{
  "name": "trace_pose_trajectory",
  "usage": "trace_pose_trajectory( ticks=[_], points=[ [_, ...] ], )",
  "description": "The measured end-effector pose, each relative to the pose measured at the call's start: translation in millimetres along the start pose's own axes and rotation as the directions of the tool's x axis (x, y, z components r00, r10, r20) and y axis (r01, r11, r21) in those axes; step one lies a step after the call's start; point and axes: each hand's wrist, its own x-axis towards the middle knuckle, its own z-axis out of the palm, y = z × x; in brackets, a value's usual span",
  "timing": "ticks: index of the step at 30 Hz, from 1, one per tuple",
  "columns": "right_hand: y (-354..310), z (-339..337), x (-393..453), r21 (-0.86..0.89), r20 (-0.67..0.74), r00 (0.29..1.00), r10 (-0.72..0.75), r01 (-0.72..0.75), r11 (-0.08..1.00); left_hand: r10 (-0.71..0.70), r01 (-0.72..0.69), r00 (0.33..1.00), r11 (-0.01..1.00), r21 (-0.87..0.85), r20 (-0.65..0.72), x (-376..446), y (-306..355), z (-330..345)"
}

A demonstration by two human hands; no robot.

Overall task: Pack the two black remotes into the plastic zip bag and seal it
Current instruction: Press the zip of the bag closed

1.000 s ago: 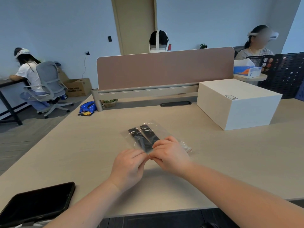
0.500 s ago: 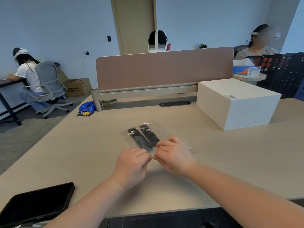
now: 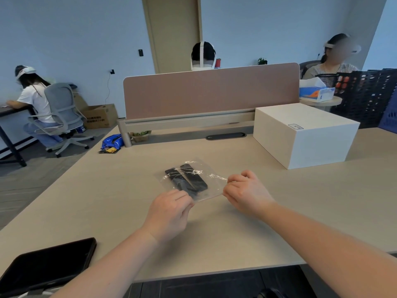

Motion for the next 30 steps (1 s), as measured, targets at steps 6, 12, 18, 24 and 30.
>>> trace_pose_trajectory(
  ticks=[6, 12, 18, 24, 30],
  points=[
    [18, 5, -13, -0.064, 0.075, 0.994, 0.078, -0.073, 0.995, -0.019, 0.019, 1.000, 1.000, -0.018, 0.005, -2, -5, -1],
    [29, 4, -24, -0.141, 0.186, 0.954, 0.236, -0.212, 0.967, -0.021, 0.022, 1.000, 1.000, -0.023, 0.003, -4, -7, -1],
    [32, 5, -29, -0.200, 0.262, 0.900, 0.349, -0.304, 0.932, 0.001, -0.002, 0.999, 1.000, -0.019, -0.047, 1, -4, -4],
    [40, 4, -36, -0.211, 0.305, 0.879, 0.366, -0.313, 0.926, 0.034, -0.035, 0.996, 0.999, -0.002, -0.080, -3, -5, -4],
    [37, 0, -40, -0.132, 0.301, 0.888, 0.348, -0.322, 0.937, 0.052, -0.052, 0.998, 0.999, -0.013, -0.041, -11, -4, 2]
  ],
)
